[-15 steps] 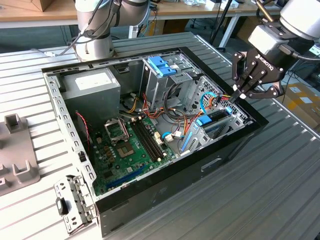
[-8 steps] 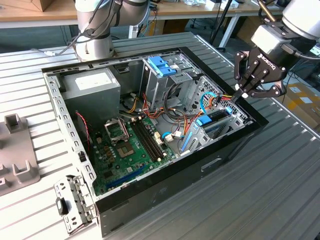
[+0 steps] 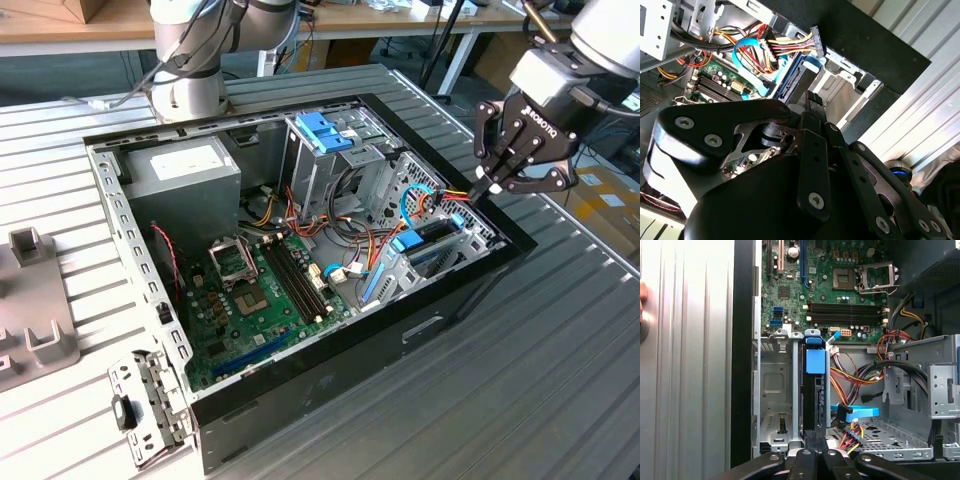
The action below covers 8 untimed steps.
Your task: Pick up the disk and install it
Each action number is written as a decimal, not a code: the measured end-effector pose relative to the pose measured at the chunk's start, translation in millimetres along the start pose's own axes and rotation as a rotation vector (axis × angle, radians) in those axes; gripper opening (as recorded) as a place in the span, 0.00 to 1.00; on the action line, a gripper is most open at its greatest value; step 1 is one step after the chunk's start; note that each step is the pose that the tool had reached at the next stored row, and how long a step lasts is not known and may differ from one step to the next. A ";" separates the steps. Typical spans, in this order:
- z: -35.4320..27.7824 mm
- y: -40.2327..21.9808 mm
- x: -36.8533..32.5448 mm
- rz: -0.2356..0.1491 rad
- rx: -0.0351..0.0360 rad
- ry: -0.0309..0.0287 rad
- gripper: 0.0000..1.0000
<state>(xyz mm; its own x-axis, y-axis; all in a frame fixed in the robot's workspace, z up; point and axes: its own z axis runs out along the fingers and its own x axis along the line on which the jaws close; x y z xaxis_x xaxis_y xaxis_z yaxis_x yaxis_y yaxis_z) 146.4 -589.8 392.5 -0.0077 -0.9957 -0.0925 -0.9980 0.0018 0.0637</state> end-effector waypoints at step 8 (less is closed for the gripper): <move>-0.6 -10.1 -0.1 0.000 -0.0003 0.0000 0.11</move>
<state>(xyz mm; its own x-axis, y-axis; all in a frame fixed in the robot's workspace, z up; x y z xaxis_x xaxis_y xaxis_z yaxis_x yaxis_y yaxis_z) 156.5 -589.8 392.4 -0.0077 -0.9957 -0.0925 -0.9979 0.0017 0.0640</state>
